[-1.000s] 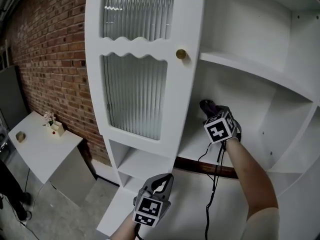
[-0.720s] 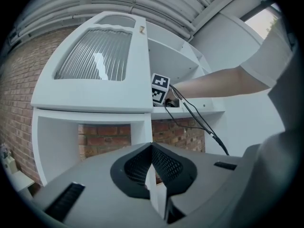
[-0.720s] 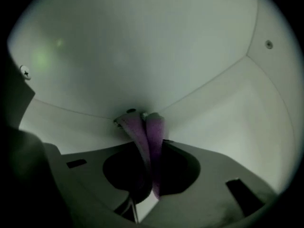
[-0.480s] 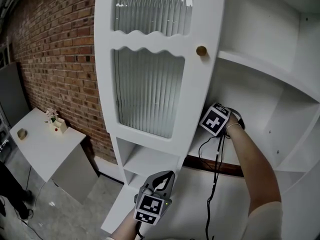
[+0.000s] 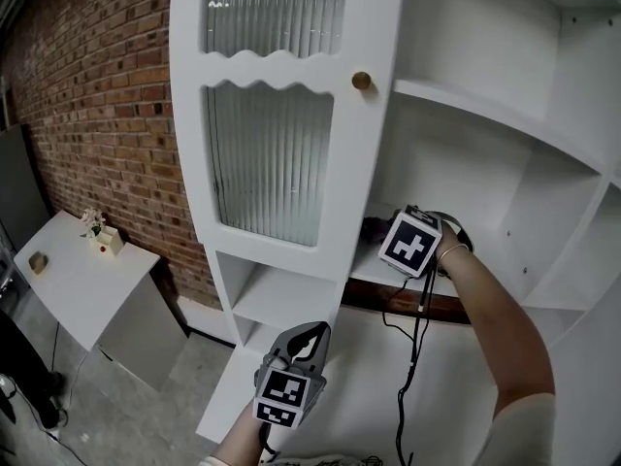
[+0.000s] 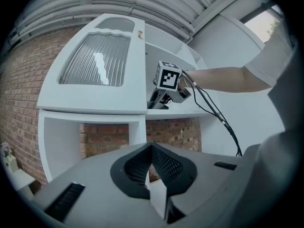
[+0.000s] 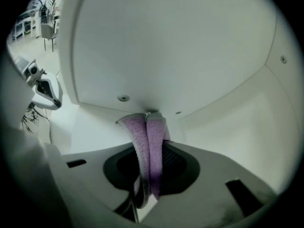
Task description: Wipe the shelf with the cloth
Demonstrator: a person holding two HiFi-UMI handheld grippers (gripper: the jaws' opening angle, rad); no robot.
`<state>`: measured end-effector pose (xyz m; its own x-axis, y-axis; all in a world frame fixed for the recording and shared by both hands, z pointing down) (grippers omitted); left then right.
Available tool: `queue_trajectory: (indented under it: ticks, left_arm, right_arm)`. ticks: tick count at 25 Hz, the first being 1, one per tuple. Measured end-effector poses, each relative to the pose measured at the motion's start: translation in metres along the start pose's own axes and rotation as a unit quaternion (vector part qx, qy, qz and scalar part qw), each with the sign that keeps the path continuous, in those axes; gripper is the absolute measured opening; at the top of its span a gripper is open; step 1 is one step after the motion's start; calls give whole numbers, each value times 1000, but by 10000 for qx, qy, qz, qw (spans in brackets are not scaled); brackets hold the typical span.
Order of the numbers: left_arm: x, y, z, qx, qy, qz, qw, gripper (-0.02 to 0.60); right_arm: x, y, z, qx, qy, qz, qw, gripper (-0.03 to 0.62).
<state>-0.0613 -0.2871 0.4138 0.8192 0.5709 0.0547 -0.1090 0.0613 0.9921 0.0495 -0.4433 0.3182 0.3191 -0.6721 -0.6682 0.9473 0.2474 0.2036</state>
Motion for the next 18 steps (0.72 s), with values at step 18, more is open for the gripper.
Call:
queue_trajectory:
  ticks: [18]
  left_arm:
    - [80,0,-18,24,386,99,9992,14]
  right_arm:
    - [-94,36,-96,341,-726,-553,9952,78]
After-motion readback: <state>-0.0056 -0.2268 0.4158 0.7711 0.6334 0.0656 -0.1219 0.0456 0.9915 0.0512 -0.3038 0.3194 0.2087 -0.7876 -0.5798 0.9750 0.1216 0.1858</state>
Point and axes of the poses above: the fingertips, and each gripper's own axes: z forward along the fingers, x to its right, y out of its underside, the point moved 1 cm from there along -z, backward along the fingers, and after that the axes turned 5 degrees about -x, right-handed, at the moved point
